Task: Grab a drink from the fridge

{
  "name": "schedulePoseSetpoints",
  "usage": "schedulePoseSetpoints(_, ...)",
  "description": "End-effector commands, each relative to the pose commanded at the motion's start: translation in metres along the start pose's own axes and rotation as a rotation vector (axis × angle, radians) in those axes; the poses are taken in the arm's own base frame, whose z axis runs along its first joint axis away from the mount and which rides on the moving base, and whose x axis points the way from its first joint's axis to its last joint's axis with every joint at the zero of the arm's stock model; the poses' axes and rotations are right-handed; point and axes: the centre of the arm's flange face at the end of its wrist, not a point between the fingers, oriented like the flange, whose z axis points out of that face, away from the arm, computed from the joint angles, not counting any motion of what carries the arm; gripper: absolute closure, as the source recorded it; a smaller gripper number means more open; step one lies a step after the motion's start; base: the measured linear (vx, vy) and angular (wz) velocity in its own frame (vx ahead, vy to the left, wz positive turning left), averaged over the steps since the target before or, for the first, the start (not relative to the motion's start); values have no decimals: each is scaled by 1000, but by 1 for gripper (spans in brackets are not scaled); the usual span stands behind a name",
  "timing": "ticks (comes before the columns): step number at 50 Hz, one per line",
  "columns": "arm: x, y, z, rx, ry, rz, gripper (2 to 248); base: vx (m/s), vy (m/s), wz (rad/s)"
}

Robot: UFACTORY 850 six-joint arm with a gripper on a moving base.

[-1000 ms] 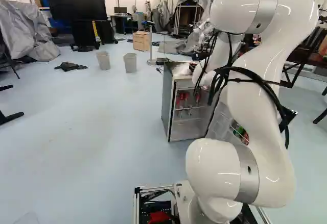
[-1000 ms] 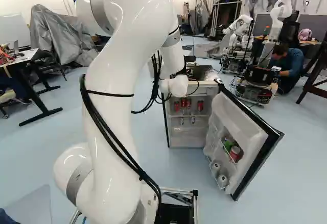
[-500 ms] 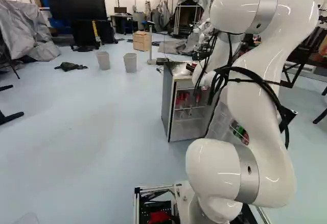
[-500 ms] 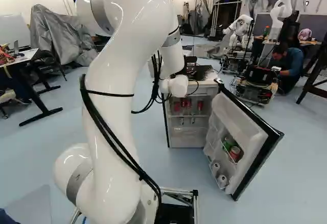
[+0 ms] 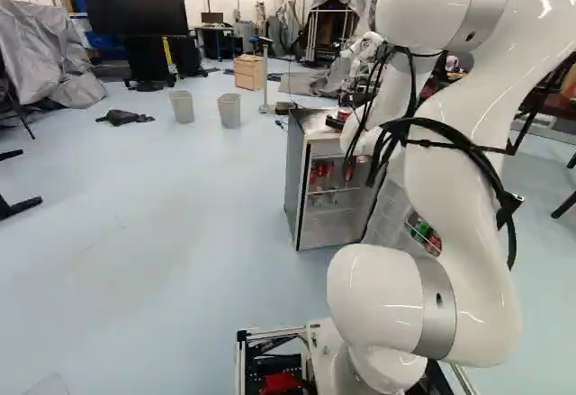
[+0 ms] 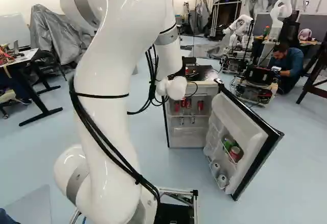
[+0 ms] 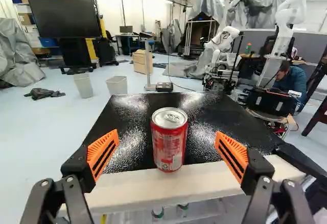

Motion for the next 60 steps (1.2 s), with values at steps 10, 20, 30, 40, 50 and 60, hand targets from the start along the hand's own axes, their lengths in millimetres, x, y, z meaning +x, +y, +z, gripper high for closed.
schedulePoseSetpoints(10,-1,6,-19,-21,-10,6,3,0,0,0)
schedulePoseSetpoints(20,-2,16,-35,-48,-17,12,3,0,0,0)
schedulePoseSetpoints(30,3,29,-48,-80,-10,14,3,0,0,0)
schedulePoseSetpoints(40,12,43,-60,-114,6,13,3,0,0,0)
schedulePoseSetpoints(50,17,58,-69,-161,-20,19,3,0,0,0)
schedulePoseSetpoints(60,20,75,-77,-218,-76,34,3,0,0,0)
